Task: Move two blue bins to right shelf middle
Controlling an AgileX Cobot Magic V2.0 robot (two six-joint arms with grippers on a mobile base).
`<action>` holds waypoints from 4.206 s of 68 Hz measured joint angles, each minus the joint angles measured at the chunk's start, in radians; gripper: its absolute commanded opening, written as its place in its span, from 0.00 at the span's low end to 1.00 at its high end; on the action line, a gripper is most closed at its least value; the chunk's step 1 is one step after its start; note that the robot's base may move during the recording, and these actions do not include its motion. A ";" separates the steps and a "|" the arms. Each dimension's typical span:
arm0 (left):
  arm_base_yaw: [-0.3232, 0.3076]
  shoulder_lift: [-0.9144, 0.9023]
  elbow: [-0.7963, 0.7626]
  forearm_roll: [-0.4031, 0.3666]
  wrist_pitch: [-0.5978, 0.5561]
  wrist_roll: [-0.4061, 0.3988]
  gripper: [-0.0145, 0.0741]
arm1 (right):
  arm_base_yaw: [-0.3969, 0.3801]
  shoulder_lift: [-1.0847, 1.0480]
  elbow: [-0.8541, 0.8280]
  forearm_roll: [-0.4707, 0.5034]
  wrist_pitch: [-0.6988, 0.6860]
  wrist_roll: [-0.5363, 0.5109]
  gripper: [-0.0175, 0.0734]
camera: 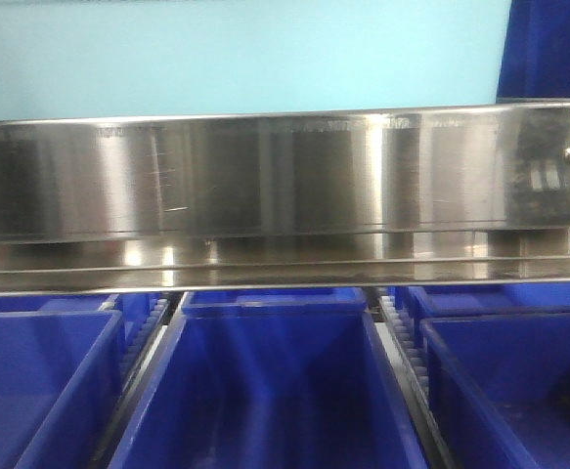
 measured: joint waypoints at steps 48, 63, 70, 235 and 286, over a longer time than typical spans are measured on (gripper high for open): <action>0.000 0.004 0.188 0.001 -0.108 0.002 0.16 | 0.000 0.007 0.101 -0.019 -0.081 0.000 0.07; 0.000 0.004 0.188 -0.003 -0.104 0.012 0.62 | 0.000 0.007 0.101 -0.019 -0.081 -0.009 0.62; 0.000 0.004 0.188 -0.003 -0.102 0.012 0.78 | 0.000 0.003 0.101 -0.019 -0.081 -0.011 0.83; 0.000 -0.005 0.381 -0.004 -0.078 -0.011 0.04 | 0.007 -0.044 0.398 0.061 -0.147 0.044 0.02; 0.000 -0.163 0.133 -0.005 -0.076 -0.023 0.04 | 0.007 -0.135 0.109 0.055 -0.121 0.043 0.02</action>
